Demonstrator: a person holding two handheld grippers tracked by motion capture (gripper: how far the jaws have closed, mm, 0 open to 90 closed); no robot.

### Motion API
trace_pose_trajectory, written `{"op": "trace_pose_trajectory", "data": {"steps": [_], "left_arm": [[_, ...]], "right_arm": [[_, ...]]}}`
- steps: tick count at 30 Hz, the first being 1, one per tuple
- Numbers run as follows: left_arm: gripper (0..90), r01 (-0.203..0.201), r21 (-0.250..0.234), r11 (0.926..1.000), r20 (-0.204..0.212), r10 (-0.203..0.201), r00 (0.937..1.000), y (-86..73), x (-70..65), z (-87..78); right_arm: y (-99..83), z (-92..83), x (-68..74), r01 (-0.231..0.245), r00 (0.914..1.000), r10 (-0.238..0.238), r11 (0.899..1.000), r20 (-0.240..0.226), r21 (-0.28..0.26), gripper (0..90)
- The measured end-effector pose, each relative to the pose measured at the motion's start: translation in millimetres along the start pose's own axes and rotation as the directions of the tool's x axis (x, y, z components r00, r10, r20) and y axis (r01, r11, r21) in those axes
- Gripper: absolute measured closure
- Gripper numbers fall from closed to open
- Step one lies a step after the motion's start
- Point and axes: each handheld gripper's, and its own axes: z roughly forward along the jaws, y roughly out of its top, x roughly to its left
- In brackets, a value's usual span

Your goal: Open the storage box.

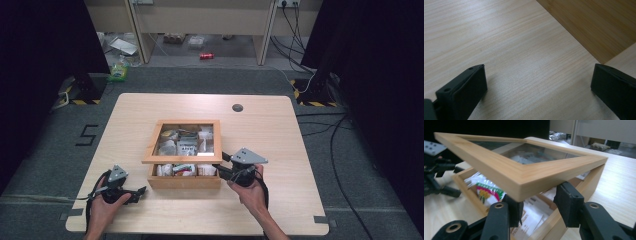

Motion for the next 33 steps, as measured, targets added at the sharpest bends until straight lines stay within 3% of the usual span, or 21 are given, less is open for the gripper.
{"op": "trace_pose_trajectory", "data": {"steps": [5, 9, 33], "left_arm": [[0.0, 0.0, 0.0, 1.0, 0.0, 0.0, 1.0, 0.0, 0.0, 0.0], [0.0, 0.003, -0.003, 1.0, 0.0, -0.003, 1.0, -0.1, -0.2, 0.2], [0.0, 0.001, -0.002, 1.0, -0.001, -0.001, 1.0, -0.1, -0.3, -0.1]], "right_arm": [[4.3, 7.9, -8.0, -0.049, 0.9988, 0.049, 0.999, -0.005, -0.016, 58.8], [8.4, 10.3, -10.7, -0.06, 0.9982, 0.06, 0.998, -0.001, -0.027, 59.0], [42.4, 21.9, -18.7, 0.009, 0.999, -0.005, 0.997, 0.044, -0.072, 59.5]]}}
